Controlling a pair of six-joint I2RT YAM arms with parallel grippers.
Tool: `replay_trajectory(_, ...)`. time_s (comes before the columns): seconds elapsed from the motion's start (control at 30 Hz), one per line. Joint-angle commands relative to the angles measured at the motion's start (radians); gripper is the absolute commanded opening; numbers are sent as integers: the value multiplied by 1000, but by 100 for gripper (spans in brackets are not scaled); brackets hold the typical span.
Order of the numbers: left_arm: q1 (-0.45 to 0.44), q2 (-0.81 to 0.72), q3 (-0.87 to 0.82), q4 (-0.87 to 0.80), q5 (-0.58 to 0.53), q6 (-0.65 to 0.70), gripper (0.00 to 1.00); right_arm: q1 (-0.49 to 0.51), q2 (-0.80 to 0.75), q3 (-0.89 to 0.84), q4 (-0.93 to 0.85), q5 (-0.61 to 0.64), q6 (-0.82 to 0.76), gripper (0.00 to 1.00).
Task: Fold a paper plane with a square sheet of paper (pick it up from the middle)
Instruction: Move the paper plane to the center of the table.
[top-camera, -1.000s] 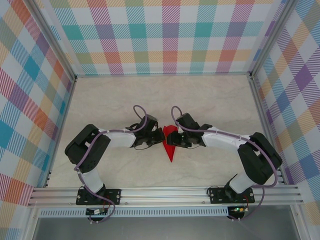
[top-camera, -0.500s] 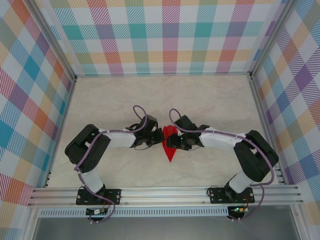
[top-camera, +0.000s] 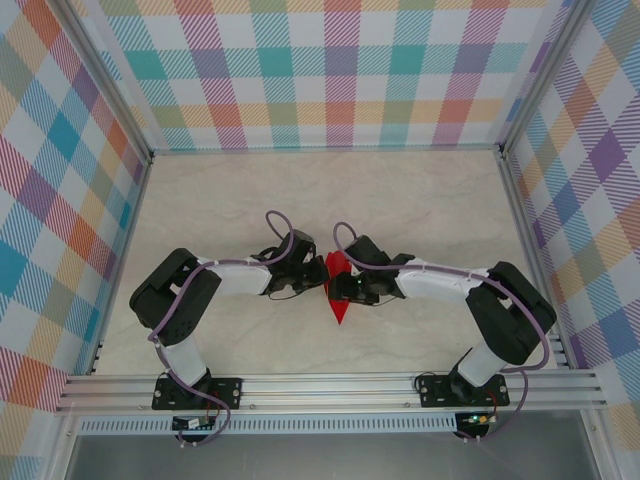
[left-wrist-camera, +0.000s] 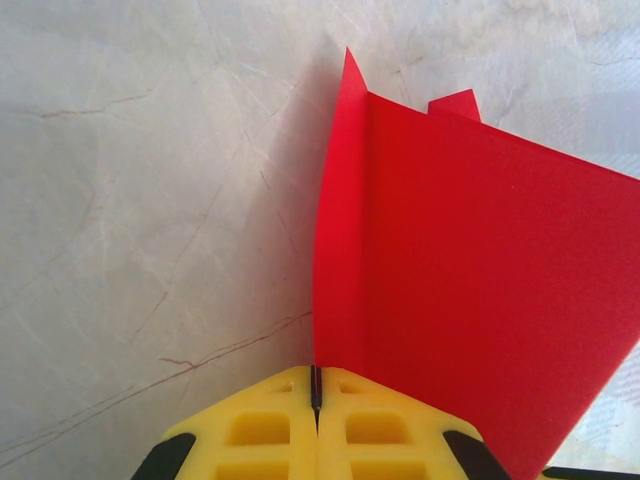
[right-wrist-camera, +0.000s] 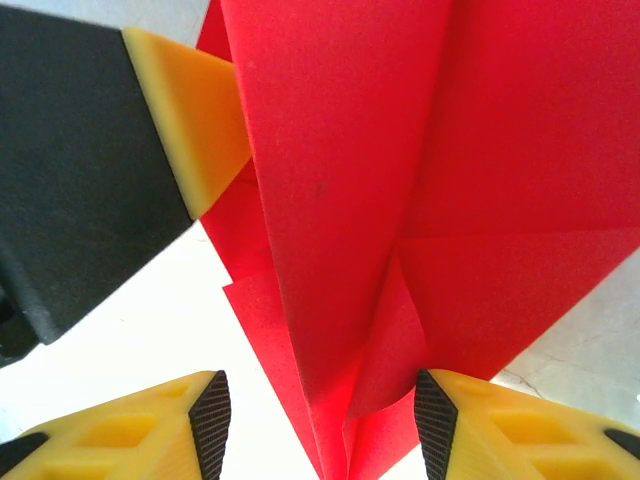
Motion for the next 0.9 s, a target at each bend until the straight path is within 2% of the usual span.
replay_trajectory(0.0,16,5,-12,15,-15,-16,0,20,-15,-48,54,-5,60,53)
replay_trajectory(0.2,18,8,-18,22,-15,-21,0,46,-21,-72,136,-14,69,50)
replay_trajectory(0.6,18,-19,-28,32,32,-29,0,60,18,-12,55,102,47,49)
replay_trajectory(0.87,18,-41,-29,25,50,-24,0,68,46,11,30,129,27,50)
